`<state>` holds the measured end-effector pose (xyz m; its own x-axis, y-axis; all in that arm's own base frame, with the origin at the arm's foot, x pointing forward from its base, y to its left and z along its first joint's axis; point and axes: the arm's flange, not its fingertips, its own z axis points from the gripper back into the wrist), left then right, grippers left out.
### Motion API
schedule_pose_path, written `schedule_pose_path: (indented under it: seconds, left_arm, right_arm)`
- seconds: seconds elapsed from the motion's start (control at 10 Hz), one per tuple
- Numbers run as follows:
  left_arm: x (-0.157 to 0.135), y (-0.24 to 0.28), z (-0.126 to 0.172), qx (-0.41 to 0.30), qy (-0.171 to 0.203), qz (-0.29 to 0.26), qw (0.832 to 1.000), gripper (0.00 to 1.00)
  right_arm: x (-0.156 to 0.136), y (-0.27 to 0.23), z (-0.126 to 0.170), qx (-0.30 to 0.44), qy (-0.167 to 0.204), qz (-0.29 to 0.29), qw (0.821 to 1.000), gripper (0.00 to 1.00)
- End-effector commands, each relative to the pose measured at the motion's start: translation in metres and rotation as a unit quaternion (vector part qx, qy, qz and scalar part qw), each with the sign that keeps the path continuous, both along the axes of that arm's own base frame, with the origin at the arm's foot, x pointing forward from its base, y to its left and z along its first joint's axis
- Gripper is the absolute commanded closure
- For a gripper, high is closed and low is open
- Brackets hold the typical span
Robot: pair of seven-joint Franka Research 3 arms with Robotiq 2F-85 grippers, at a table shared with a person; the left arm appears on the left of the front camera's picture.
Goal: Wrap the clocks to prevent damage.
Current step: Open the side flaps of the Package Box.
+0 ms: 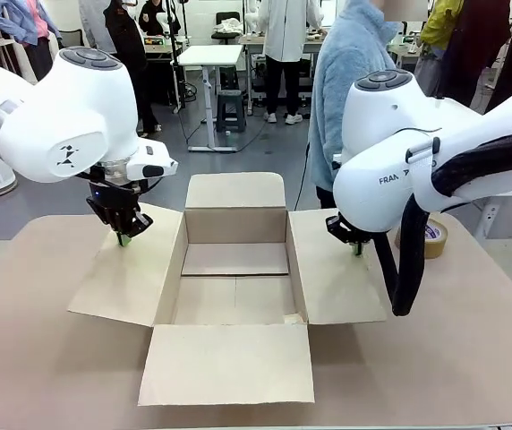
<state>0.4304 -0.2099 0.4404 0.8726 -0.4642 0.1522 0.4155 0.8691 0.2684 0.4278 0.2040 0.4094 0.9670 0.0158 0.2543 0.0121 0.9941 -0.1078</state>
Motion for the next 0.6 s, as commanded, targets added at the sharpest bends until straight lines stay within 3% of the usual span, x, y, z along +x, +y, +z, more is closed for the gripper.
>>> schedule_pose_path:
  seconds: [0.0, 0.5]
  left_arm:
    - [0.012, 0.006, -0.016, -0.005, 0.003, 0.030, 1.000, 1.00]
    - [0.031, 0.029, -0.046, -0.085, 0.068, 0.067, 0.992, 1.00]
  right_arm:
    - [0.009, -0.004, -0.008, 0.017, 0.027, -0.013, 0.999, 0.99]
    - [0.023, -0.014, -0.039, 0.058, 0.084, -0.018, 0.995, 0.99]
